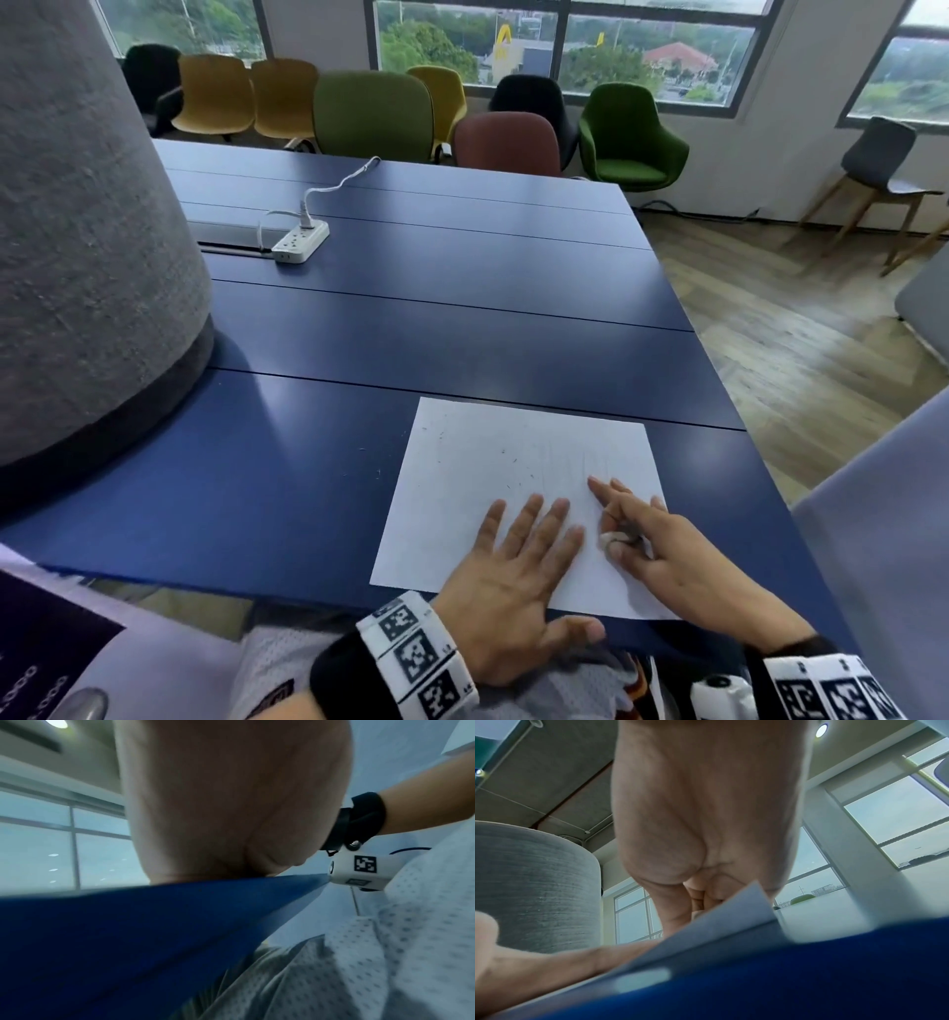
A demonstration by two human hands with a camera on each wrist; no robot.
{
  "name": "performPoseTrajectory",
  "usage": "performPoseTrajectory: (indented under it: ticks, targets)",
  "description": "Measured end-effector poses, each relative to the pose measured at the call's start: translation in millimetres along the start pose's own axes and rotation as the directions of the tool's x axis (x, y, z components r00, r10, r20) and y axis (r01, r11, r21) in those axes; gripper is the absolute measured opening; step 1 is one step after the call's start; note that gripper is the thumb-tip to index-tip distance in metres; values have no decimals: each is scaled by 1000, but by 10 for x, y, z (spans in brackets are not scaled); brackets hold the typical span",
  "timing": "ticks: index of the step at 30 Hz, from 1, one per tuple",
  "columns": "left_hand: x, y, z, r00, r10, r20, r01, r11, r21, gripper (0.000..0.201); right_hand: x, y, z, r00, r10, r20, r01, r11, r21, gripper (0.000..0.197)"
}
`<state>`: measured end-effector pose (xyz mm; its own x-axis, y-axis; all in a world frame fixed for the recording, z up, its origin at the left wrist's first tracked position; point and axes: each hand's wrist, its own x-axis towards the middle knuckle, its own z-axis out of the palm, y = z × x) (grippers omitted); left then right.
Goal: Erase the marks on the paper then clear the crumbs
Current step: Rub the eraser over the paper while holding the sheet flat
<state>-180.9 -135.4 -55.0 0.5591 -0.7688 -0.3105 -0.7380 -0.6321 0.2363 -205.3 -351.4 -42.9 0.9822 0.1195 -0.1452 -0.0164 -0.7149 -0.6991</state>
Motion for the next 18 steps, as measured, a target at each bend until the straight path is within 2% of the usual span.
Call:
performPoseTrajectory:
  ticks: [2, 3, 6, 8, 9, 11, 12, 13, 14, 15, 16, 18]
  targets:
    - [-55, -151, 7, 995, -94, -13, 93, 995, -37, 107, -1, 9, -2, 1000, 8, 4, -8, 999, 34, 41]
    - [-88, -239, -20, 985, -174, -9, 173, 983, -63, 113, -8, 11, 0, 1000, 16, 7, -16, 999, 48, 45]
    - [-180, -435, -152, 892, -450, 46, 453, 883, -121, 125, -24, -1, 9, 1000, 13, 10, -13, 999, 48, 56]
    - [-221, -422, -197, 856, -515, 28, 514, 846, -144, 126, -24, 2, 14, 1000, -2, 2, 2, 999, 38, 54]
    - [-206, -370, -148, 874, -485, 10, 482, 865, -136, 125, -24, 1, 14, 1000, -9, -2, 9, 999, 42, 51]
    - [-189, -196, -39, 956, -290, -47, 287, 956, -54, 115, -17, 20, 16, 1000, -20, -11, 20, 998, 62, 46]
    - [-182, -81, -16, 979, -184, -91, 184, 983, -8, 102, -15, 30, 18, 1000, -23, -15, 24, 997, 71, 47]
    - [-163, -2, 21, 990, -48, -130, 54, 998, 43, 90, -14, 24, 19, 999, -31, -18, 32, 997, 71, 47]
    - [-144, 25, 47, 992, 59, -114, -53, 997, 54, 85, -15, 22, 18, 999, -35, -23, 37, 997, 73, 47]
    - [-141, -3, 46, 998, 61, -32, -61, 998, -3, 84, -17, 13, 14, 999, -41, -19, 43, 996, 78, 42]
    - [-159, -74, 25, 999, 1, 39, 0, 999, -43, 87, -23, 4, 14, 999, -46, -15, 47, 995, 84, 40]
    - [-201, -297, -55, 987, -156, 34, 157, 987, -21, 106, -31, -22, 13, 999, -52, -8, 52, 995, 91, 45]
